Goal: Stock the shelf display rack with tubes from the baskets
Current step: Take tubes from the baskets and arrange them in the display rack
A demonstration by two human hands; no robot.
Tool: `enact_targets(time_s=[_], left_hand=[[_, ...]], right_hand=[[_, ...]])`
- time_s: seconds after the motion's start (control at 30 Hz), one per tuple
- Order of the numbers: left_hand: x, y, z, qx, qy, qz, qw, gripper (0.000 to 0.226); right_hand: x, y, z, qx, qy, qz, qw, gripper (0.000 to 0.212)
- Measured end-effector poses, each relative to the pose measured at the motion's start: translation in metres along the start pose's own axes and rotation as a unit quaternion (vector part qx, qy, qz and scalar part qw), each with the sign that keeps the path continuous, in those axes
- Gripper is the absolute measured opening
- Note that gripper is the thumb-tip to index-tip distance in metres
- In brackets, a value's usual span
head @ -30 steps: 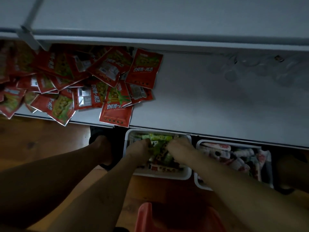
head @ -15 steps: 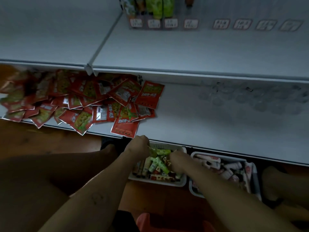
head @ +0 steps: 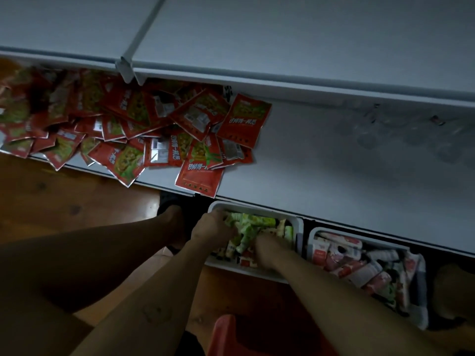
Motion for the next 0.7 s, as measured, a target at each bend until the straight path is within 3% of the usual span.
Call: enact_targets(time_s=[0.17, 0.3, 0.37, 0.43, 0.53, 0.7], left_hand=[[0.01, -0.005, 0.003, 0.023, 0.016, 0.009, 1.0, 0.037], [0.004, 0.008, 0.004, 0.025, -0.004, 0.024, 0.999, 0.037], [-0.005, 0.022, 0.003, 0.021, -0.031, 0.022, 0.999, 0.029], [-0.018, 0.04, -0.001, 0.017, -0.066, 0.023, 0.997, 0.023], [-0.047, 0.077, -0.01, -0.009, -0.127, 0.054, 0.99, 0.027], [-0.1, 0.156, -0.034, -0.066, -0.207, 0.067, 0.974, 0.029]], right_hand=[[-0.004, -0.006, 0.005, -0.068, 0.026, -0.015, 0.997, 0.018], [-0.012, -0.005, -0.004, -0.123, 0.008, 0.099, 0.987, 0.062], [-0.009, 0.005, -0.01, -0.132, 0.015, 0.154, 0.979, 0.071], [-0.003, 0.022, -0.019, -0.137, 0.044, 0.21, 0.967, 0.06], [0.005, 0.056, -0.038, -0.186, 0.082, 0.266, 0.942, 0.015], [0.018, 0.109, -0.067, -0.283, 0.09, 0.34, 0.892, 0.024]])
Point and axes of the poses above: each hand's wrist, its own z-axis towards the middle knuckle, its own y-axis out of the back of the hand, x = y × z, the point moved 2 cm from there along z, towards the middle knuckle, and after that the axes turned 11 degrees about -x, right-handed, at the moved point
